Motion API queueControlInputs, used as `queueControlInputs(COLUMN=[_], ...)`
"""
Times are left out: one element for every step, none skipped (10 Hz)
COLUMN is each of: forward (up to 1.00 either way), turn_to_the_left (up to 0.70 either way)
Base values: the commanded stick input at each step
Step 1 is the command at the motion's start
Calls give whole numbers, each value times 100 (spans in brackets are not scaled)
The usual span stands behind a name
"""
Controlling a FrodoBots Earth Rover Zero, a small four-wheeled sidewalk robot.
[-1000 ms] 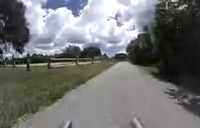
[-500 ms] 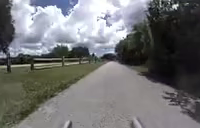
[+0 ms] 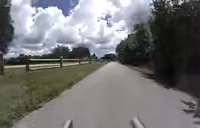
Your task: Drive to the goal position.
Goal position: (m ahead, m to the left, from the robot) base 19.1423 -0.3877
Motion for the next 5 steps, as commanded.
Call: queueControlInputs(forward=[70,70,70,70,70], turn_to_the_left=[1,1,1,1,1])
